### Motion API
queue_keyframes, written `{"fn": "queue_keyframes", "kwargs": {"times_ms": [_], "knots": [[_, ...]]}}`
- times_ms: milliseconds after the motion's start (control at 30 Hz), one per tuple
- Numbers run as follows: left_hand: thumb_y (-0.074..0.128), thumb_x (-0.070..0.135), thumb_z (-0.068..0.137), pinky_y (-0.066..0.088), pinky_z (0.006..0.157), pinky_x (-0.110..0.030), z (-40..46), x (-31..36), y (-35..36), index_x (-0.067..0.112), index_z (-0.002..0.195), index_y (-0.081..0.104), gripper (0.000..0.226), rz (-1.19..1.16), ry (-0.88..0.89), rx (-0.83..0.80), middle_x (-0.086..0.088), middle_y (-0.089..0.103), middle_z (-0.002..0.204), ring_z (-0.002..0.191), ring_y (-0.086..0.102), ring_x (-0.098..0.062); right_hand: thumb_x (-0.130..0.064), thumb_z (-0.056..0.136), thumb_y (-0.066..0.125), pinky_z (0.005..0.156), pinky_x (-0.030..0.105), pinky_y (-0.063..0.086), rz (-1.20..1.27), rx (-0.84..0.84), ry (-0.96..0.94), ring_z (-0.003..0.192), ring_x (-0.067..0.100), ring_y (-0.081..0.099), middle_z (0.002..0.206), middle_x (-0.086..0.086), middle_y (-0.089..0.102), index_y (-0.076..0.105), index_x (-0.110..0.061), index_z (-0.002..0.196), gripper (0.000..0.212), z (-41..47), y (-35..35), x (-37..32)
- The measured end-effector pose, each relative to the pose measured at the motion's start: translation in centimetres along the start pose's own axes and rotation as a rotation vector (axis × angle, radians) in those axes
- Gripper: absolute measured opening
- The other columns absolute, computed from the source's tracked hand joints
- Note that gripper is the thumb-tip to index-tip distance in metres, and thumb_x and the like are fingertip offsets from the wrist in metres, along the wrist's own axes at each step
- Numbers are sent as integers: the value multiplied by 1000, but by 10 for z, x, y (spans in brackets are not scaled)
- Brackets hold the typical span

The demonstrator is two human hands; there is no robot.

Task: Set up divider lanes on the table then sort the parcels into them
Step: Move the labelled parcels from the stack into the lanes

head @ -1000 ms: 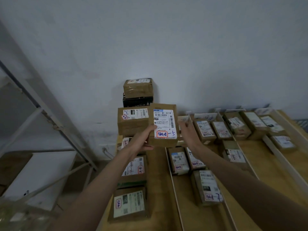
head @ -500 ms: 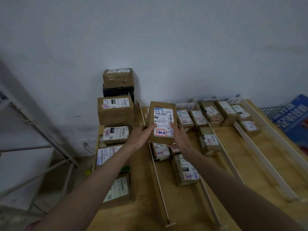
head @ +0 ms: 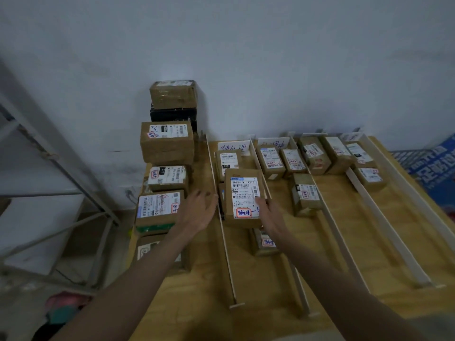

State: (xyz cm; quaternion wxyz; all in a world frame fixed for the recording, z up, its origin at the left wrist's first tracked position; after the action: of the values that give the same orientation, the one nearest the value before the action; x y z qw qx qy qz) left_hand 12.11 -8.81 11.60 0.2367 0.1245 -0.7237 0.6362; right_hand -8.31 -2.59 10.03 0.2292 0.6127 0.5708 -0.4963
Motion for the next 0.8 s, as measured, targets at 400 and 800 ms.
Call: {"fn": "queue_keyframes", "kwargs": {"times_ms": [400,800], "knots": [[39,43,100,47,84,-38,-57,-38,65,14,121,62,42,87,-179,-38,-8,59,121,102,60,-28,-62,88,46,90,48,53,-297,-103,34,100,25,64,115,7,66,48,-13,126,62,0,25,71],[40,39,100,46,86,-39,-52,-46,90,16,123,62,40,79,-191,-87,-9,60,120,106,59,-30,-60,92,51,104,52,37,-570,-41,44,126,40,37,134,22,41,37,-8,134,68,9,23,81]]}}
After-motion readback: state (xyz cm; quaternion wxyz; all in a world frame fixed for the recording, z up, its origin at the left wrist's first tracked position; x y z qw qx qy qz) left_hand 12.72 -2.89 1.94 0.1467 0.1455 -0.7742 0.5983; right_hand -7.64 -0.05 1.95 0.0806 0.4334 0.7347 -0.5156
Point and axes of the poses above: each hand's wrist, its own z-axis towards the middle knuckle, its own y-axis out of the palm, x = y × z, the point moved 4 cm from there along z, towards the middle knuckle
